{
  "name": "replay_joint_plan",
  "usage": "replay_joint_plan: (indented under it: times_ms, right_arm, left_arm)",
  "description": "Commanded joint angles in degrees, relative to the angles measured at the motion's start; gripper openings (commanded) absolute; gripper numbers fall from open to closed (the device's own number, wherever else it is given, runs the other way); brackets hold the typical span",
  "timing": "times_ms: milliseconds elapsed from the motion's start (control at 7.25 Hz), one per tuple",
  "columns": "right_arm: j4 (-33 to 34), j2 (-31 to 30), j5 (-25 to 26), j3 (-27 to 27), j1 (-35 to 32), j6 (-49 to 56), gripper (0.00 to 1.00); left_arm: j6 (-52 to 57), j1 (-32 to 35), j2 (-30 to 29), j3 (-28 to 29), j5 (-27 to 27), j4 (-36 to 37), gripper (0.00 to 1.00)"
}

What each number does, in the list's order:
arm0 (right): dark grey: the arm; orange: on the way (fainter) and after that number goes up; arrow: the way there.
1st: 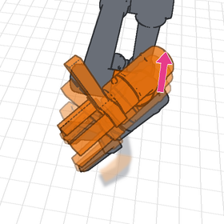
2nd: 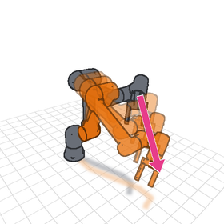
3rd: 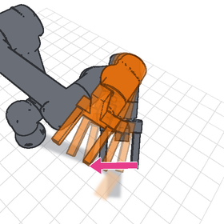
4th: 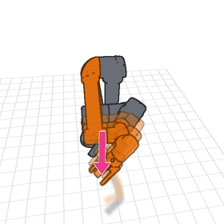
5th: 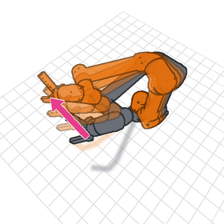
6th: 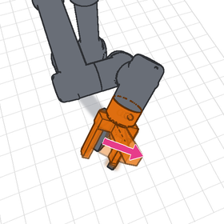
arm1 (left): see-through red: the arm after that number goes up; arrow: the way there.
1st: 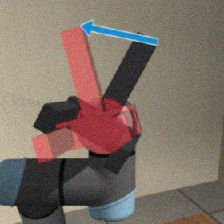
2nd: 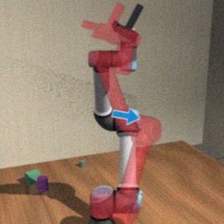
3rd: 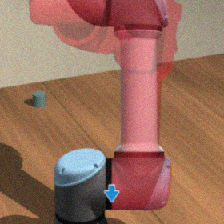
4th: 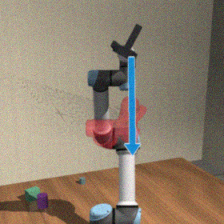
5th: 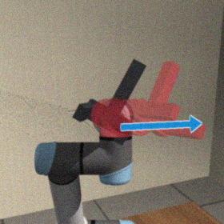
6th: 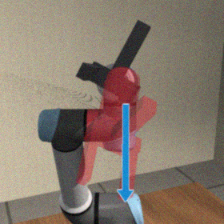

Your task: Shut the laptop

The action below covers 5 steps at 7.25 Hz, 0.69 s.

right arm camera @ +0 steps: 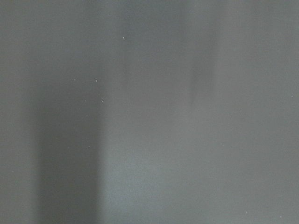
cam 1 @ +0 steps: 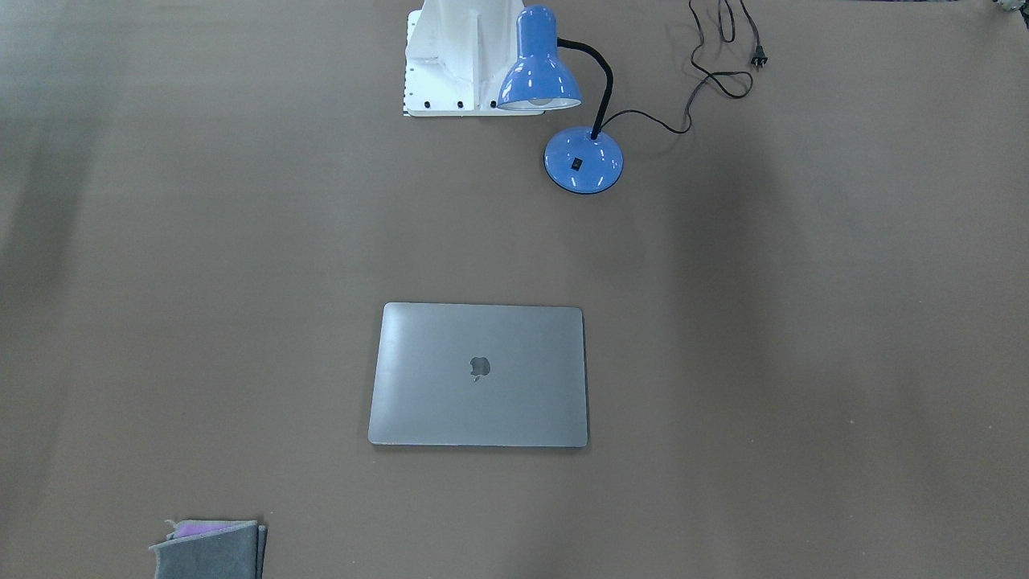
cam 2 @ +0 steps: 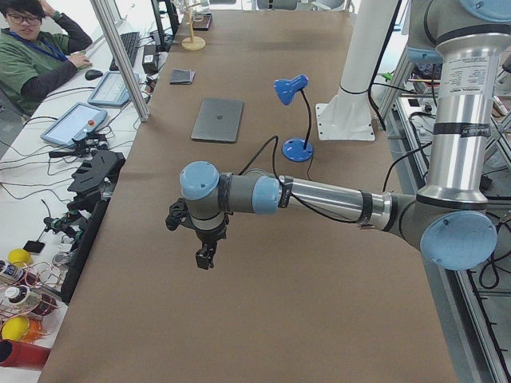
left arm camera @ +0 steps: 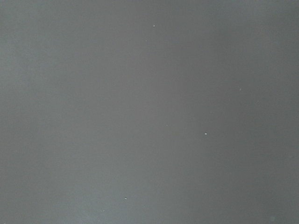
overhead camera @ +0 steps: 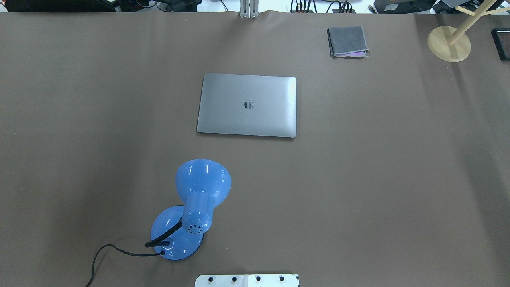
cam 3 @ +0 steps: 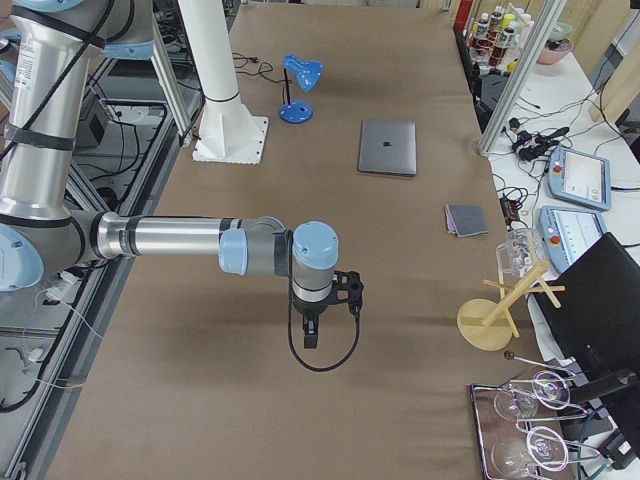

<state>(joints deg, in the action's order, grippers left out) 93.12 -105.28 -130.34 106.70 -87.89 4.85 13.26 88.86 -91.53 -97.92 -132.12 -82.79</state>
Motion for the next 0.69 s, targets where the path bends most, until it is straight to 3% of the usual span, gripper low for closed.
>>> replay_joint_plan:
  times_ms: [0, 552]
  right_arm:
    - [0.0, 0.0, 0.0, -0.1, 0.0, 0.1, 1.00]
    - [0.0, 0.0, 0.0, 0.0, 0.1, 0.0, 1.00]
  left_arm:
    - [0.0, 0.0, 0.1, -0.1, -0.2, 0.0, 0.98]
    - [0.0, 0.1, 0.0, -0.8, -0.4, 0.0, 0.98]
